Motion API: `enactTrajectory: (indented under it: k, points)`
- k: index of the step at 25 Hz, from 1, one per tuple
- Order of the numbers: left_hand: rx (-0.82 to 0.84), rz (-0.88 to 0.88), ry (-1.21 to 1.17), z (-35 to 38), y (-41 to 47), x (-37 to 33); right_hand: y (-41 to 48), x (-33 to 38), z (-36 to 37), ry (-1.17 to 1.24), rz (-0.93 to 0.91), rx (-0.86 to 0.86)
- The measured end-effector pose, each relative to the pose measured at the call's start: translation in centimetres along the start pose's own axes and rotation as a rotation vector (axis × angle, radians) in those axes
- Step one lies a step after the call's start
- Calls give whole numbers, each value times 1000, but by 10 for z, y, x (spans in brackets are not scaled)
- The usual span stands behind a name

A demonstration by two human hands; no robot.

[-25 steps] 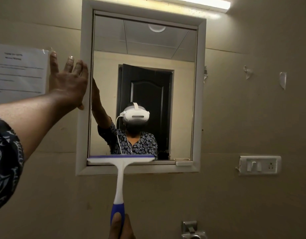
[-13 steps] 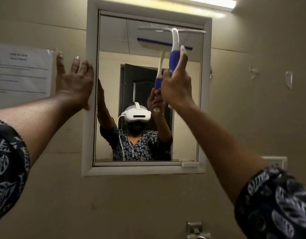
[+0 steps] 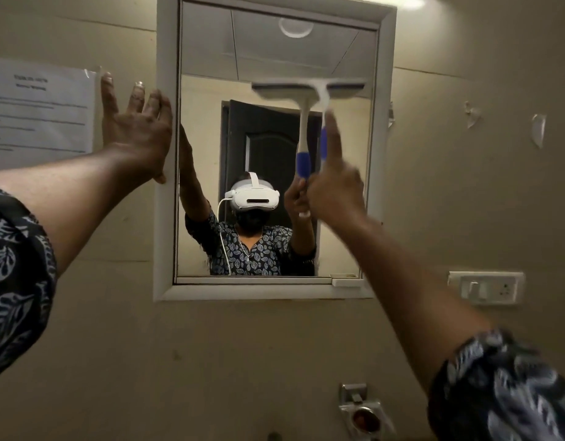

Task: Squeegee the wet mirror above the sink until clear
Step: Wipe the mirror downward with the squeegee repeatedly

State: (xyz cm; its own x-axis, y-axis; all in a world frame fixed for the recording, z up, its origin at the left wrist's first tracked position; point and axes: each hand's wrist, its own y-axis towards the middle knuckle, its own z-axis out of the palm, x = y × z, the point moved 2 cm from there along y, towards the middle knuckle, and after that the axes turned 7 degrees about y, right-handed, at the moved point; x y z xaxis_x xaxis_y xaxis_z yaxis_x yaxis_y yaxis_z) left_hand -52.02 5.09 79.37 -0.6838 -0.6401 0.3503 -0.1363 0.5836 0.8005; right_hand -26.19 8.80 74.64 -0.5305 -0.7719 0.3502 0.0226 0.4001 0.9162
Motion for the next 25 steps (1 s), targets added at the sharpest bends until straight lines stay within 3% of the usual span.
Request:
enactTrajectory:
  k: [3,6,9,10,13,14,17,20,25]
  points:
    - [18,-13,-45,0,1,-2,-110,-35,15,-36,60,101]
    - [51,-25,-75,-1,3,-6,-213,-53,26,-109,274,257]
    - [74,-31,-91,-1,4,-7,-254,-62,32,-53,161,252]
    - [76,-32,-90,-1,4,-7,-252,-59,30,-44,164,214]
    - [77,-25,-82,1,3,-6,-246,-47,23,-42,394,411]
    - [72,-29,-77,2,2,-6,-243,-45,22,-50,393,412]
    - [49,-31,-45,3,1,-7,-205,-30,15,33,253,235]
    - [44,-34,-43,1,1,-6,-124,-8,6,24,-25,16]
    - [59,-41,-55,3,1,-6,18,34,-18,6,-143,-108]
